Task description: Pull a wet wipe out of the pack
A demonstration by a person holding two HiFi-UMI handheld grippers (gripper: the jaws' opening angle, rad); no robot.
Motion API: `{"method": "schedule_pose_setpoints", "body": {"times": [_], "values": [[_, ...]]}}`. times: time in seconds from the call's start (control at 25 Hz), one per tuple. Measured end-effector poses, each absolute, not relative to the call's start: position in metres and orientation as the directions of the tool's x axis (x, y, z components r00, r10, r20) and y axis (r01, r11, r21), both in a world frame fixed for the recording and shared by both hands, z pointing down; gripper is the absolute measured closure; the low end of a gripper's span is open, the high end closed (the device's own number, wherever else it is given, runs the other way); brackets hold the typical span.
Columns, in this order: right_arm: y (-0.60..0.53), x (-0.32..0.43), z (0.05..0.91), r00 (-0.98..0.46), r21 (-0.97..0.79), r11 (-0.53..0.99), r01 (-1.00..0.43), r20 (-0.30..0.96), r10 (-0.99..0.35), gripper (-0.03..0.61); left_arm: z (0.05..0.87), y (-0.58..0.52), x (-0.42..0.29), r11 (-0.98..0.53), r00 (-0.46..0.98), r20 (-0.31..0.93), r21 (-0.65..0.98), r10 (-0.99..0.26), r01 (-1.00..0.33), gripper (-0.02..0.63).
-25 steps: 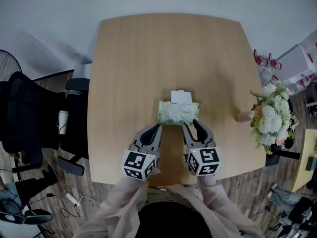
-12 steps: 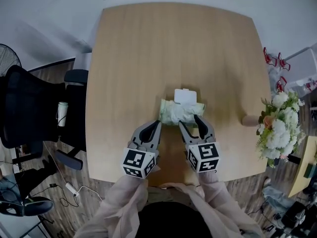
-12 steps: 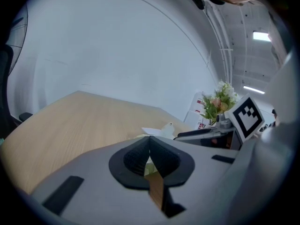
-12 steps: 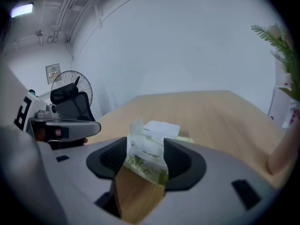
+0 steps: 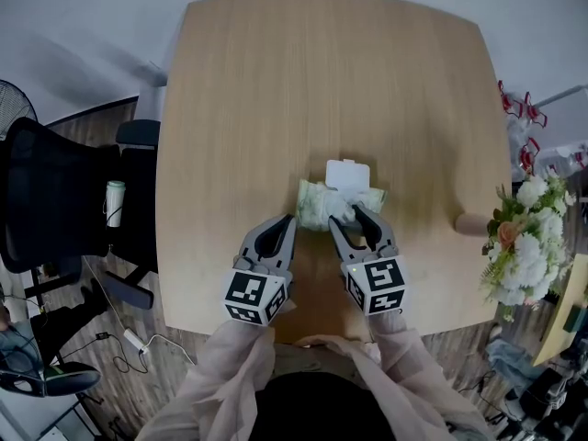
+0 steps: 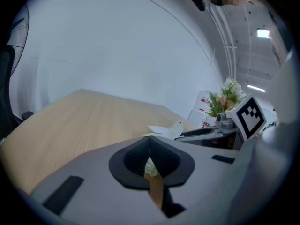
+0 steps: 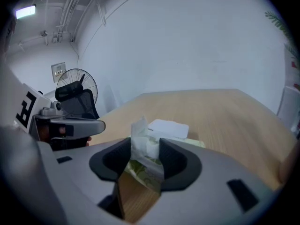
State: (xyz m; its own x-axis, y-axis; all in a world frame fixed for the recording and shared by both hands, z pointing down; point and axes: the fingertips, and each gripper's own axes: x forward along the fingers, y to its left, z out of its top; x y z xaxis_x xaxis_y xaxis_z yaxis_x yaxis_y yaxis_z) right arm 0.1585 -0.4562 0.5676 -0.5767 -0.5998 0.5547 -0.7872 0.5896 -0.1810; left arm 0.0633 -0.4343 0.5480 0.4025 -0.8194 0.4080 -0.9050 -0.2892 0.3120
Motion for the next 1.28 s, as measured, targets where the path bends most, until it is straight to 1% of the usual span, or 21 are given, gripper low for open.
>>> {"method": "schedule_pose_setpoints", "body": {"times": [0.32,0.6,0.72,0.96,1.28], "values": [[-0.453,0.155,0.567,-0.577,-0.155,0.607,-0.779,0.556,-0.598,0.409,0.55,-0.433,0.065,-0.301,0.415,0.415,0.314,-0.81,-0.901,0.601],[-0.445,0.15,0.563,-0.57,-0.133,0.612,-0.78,0.556,-0.605,0.514,0.549,-0.429,0.064,-0.311,0.426,0.415,0.317,-0.804,-0.896,0.601],[-0.443,0.149,0.561,-0.554,-0.112,0.604,-0.789,0.554,-0.621,0.543,0.546,-0.426,0.062,-0.314,0.428,0.411,0.316,-0.805,-0.895,0.601],[-0.439,0.155,0.553,-0.534,-0.117,0.571,-0.813,0.542,-0.649,0.555,0.539,-0.418,0.06,-0.327,0.436,0.396,0.314,-0.808,-0.891,0.601],[-0.422,0.151,0.546,-0.534,-0.128,0.56,-0.819,0.53,-0.659,0.556,0.534,-0.4,0.055,-0.334,0.44,0.391,0.312,-0.808,-0.89,0.601]]}}
